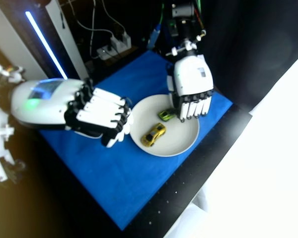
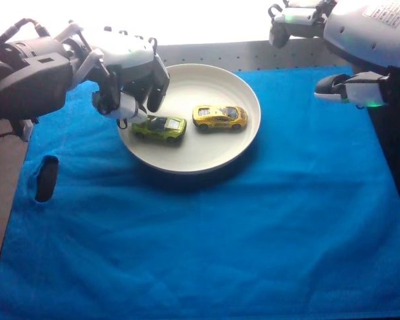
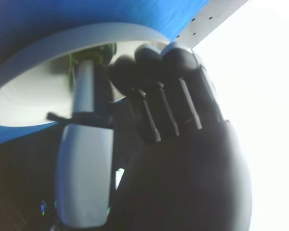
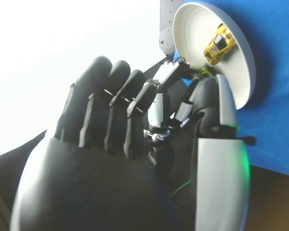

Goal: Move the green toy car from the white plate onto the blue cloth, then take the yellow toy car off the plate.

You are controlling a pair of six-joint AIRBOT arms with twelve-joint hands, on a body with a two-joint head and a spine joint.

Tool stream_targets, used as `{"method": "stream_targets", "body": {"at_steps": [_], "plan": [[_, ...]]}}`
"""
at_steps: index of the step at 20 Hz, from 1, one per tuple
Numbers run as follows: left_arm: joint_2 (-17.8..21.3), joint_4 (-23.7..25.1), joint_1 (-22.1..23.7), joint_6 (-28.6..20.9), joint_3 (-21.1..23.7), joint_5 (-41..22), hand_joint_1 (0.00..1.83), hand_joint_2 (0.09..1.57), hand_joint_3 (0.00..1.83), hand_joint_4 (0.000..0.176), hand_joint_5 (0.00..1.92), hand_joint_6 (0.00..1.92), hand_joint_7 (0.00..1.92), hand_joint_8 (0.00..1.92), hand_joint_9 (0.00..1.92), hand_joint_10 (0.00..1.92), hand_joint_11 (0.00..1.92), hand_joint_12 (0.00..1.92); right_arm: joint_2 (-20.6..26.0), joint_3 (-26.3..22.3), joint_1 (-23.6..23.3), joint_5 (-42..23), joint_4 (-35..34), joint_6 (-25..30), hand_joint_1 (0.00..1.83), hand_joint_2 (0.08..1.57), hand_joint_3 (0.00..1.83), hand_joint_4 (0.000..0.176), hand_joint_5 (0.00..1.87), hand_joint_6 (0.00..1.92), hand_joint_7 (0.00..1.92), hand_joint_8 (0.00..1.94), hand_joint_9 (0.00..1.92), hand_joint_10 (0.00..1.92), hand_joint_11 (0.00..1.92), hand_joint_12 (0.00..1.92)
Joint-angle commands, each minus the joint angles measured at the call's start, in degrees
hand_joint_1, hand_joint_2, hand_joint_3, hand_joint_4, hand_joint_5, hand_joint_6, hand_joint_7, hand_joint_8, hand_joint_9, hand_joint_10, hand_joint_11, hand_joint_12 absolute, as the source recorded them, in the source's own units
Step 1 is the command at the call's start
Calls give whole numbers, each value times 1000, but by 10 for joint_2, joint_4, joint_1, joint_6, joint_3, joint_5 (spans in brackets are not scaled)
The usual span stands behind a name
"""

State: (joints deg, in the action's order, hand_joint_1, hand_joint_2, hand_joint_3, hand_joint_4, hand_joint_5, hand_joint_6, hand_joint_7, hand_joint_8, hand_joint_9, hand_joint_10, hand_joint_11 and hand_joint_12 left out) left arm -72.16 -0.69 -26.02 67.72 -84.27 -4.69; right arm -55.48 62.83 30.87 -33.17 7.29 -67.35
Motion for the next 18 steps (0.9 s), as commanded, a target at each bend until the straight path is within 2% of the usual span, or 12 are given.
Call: {"method": "stream_targets", "body": {"at_steps": [1,2,3,4,5,6,9,10,11,12,14,18], "plan": [[-2,-2,5,0,-2,-57,1096,1201,1,0,807,1241,786,899,653,1188,309,1771,-1,0,-10,-70,-4,-4,1173,949,69,0,400,958,418,1052,351,1316,249,1799],[-2,-4,5,0,-2,-58,1111,1186,0,0,835,1201,807,949,658,1265,317,1813,-1,0,-10,-70,-4,-4,1178,946,76,0,399,962,417,1062,342,1332,246,1802],[-2,-5,5,0,-2,-61,1184,1186,0,0,813,1126,872,1249,683,1330,445,1830,-1,0,-10,-70,-4,-4,1171,943,82,0,405,968,430,1072,358,1342,274,1793],[-2,-6,5,0,-2,-62,1212,1185,0,0,791,1107,905,1305,737,1334,596,1794,-1,0,-10,-70,-5,-4,1158,942,92,0,397,976,436,1051,369,1335,292,1788],[0,-6,5,0,0,-64,1190,1203,4,0,756,1177,873,1343,720,1290,617,1754,-1,0,-10,-70,-6,-4,1154,937,103,0,391,969,441,1018,370,1325,294,1797],[0,-6,5,0,1,-65,1102,1208,1,0,789,1245,800,1071,680,1207,387,1763,-1,0,-10,-70,-6,-4,1136,933,121,0,383,977,438,992,375,1308,303,1801],[6,-6,6,1,11,-75,1046,1203,0,0,800,1258,726,826,619,1139,413,1751,-1,0,-10,-70,-6,-4,1143,860,279,0,377,995,426,994,365,1309,317,1799],[9,-5,7,1,15,-78,997,1107,0,0,650,777,680,742,587,1091,415,1689,-1,0,-10,-70,-6,-4,1157,814,346,0,382,1001,423,1002,350,1310,286,1816],[10,-4,7,1,18,-79,988,1071,0,0,672,504,689,648,588,1037,421,1656,-1,0,-10,-70,-6,-4,1151,777,420,0,381,1000,422,1008,343,1317,262,1833],[10,-2,8,1,18,-80,995,1041,0,0,700,337,684,695,573,1135,448,1714,-1,0,-10,-70,-6,-4,1161,762,445,0,384,990,418,1041,329,1351,230,1861],[10,-2,8,1,18,-78,978,995,0,0,743,139,572,868,481,1304,392,1801,-1,0,-10,-70,-6,-4,1102,787,449,0,369,1021,418,1059,342,1352,264,1811],[7,2,7,1,15,-70,992,958,0,0,754,81,534,1002,467,1397,406,1838,-1,0,-10,-70,-6,-4,1131,779,450,0,380,1014,440,1037,363,1347,324,1815]]}}
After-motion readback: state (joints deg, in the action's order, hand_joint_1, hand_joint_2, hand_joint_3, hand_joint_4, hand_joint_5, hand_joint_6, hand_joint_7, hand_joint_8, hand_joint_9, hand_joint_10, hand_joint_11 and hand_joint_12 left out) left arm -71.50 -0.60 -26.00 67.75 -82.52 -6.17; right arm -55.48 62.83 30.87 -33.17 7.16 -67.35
